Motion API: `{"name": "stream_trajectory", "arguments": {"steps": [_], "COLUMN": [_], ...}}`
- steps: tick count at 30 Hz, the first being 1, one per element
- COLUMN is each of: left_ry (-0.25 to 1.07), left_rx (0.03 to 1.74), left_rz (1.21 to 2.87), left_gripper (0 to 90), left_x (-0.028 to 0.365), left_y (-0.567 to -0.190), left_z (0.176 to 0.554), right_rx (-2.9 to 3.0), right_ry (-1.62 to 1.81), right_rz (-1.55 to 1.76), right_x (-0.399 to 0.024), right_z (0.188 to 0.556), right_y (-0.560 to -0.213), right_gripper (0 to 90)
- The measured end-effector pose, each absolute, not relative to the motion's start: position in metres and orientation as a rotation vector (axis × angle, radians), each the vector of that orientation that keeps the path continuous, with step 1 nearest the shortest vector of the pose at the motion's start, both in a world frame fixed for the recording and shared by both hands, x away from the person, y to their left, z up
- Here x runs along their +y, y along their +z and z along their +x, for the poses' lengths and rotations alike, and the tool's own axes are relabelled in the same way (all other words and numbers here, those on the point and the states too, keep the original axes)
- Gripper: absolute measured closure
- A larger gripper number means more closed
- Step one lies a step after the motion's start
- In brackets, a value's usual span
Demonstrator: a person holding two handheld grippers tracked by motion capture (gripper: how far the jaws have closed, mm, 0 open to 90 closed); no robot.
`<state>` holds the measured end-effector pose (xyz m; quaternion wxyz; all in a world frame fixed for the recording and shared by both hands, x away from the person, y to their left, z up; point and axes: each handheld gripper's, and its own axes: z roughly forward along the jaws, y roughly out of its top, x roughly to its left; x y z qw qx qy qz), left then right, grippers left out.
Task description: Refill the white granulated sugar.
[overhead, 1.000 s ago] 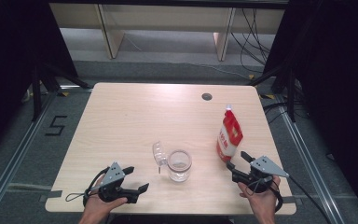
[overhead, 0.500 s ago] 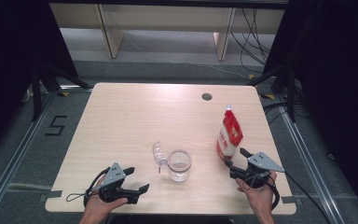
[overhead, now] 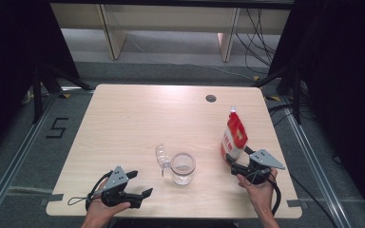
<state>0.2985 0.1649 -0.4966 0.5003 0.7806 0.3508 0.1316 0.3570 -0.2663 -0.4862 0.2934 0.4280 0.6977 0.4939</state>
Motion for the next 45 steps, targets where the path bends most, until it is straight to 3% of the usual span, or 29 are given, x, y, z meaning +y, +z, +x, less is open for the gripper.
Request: {"name": "stream_trajectory", "arguments": {"steps": [45], "left_ry": [0.325], "left_rx": [0.816], "left_rz": [1.903], "left_gripper": [15.3], "left_x": [0.167], "left_y": [-0.497], "left_z": [0.298], "right_rx": [1.842], "right_ry": [1.328], "right_rz": [1.121], "right_x": [-0.261], "right_z": [0.39], "right_y": [-0.501], "right_gripper": [30.7]}}
